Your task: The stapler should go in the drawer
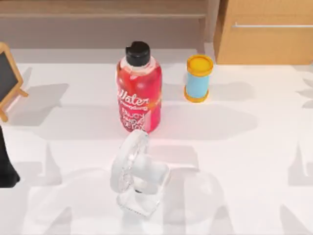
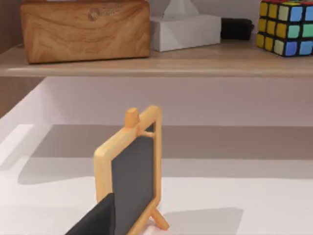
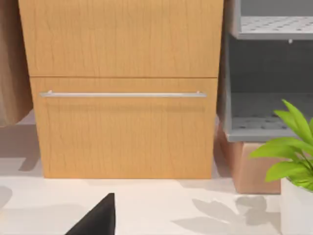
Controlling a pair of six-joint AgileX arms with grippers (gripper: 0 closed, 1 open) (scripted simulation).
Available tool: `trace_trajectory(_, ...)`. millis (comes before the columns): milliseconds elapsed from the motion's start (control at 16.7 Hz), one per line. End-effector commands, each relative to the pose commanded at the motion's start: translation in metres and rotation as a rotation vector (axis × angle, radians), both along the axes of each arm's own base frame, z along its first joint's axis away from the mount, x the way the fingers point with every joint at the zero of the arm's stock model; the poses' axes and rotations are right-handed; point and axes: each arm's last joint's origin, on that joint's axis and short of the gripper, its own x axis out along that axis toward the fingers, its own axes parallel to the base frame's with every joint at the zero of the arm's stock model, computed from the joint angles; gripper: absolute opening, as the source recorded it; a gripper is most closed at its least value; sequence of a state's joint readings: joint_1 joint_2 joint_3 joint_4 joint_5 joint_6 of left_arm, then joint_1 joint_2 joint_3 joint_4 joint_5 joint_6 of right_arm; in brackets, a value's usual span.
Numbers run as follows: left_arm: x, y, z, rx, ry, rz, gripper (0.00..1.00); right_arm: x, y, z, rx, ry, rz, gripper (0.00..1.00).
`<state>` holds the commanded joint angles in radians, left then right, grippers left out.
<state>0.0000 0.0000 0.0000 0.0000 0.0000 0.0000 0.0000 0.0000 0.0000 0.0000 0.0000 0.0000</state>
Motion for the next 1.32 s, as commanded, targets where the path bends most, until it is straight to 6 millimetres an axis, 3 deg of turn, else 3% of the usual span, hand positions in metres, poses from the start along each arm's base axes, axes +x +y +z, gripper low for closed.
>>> trace_trajectory(300, 0.0, 0.0, 0.0, 0.0, 0.0, 0.0, 1.0, 0.003, 0.001, 0.006, -0.046, 0.004, 0.014, 1.0)
trace_trajectory(660, 0.0, 0.0, 0.0, 0.0, 0.0, 0.0, 1.0, 0.03, 0.007, 0.045, -0.319, 0.001, 0.043, 1.0)
trace_trajectory(840, 0.0, 0.0, 0.0, 0.0, 0.0, 0.0, 1.0, 0.062, 0.011, 0.068, -0.515, -0.014, 0.039, 1.0)
trace_trajectory(1020, 0.0, 0.0, 0.0, 0.0, 0.0, 0.0, 1.0, 0.107, 0.018, 0.082, -0.726, -0.03, 0.028, 1.0)
trace_trajectory(1200, 0.0, 0.0, 0.0, 0.0, 0.0, 0.0, 1.0, 0.161, 0.028, 0.078, -0.937, -0.037, 0.015, 1.0)
trace_trajectory(1320, 0.0, 0.0, 0.0, 0.0, 0.0, 0.0, 1.0, 0.197, 0.036, 0.064, -1.071, -0.034, 0.008, 1.0)
